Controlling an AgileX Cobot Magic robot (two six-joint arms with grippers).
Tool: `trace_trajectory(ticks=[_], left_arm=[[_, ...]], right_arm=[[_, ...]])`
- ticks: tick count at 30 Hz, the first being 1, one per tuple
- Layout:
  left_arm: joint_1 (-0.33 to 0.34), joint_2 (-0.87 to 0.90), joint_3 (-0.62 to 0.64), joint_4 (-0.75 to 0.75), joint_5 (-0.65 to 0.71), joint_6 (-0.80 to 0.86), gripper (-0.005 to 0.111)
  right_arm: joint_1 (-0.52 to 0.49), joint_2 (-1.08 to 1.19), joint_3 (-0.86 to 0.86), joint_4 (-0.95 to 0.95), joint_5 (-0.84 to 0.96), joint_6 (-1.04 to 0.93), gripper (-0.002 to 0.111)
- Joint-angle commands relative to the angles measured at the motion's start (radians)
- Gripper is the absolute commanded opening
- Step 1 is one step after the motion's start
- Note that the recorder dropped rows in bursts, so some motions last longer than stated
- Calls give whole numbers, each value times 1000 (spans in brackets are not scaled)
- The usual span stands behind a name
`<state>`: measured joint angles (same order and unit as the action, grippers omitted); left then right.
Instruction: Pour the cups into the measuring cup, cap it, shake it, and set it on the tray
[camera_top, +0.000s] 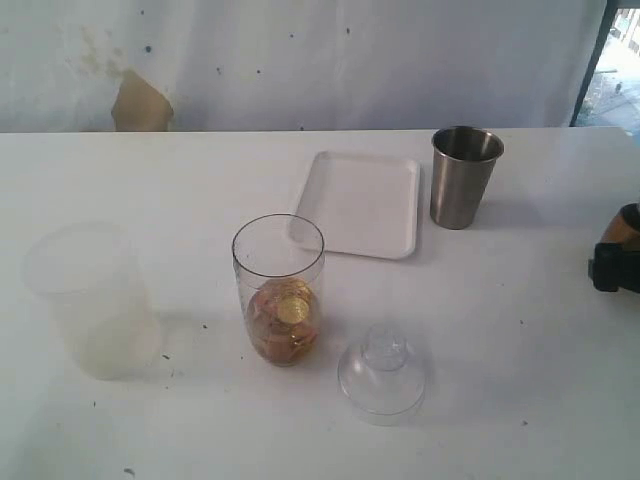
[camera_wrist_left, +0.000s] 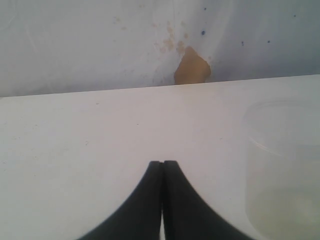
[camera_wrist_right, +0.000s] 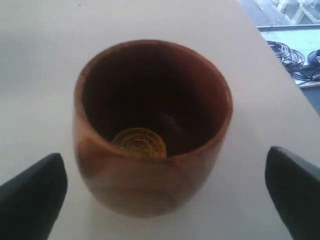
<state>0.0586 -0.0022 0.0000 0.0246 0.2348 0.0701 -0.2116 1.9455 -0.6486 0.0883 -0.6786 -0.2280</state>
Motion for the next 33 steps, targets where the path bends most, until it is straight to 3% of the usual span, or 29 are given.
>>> trace_trajectory(ticks=[1,33], left_arm=[[-1,2,0,-9,-3,-2,0],[-1,2,0,-9,-3,-2,0]], right_arm=[[-8,33,11,12,-93,-20,105],[-8,129,-25,6,-183,15,105]])
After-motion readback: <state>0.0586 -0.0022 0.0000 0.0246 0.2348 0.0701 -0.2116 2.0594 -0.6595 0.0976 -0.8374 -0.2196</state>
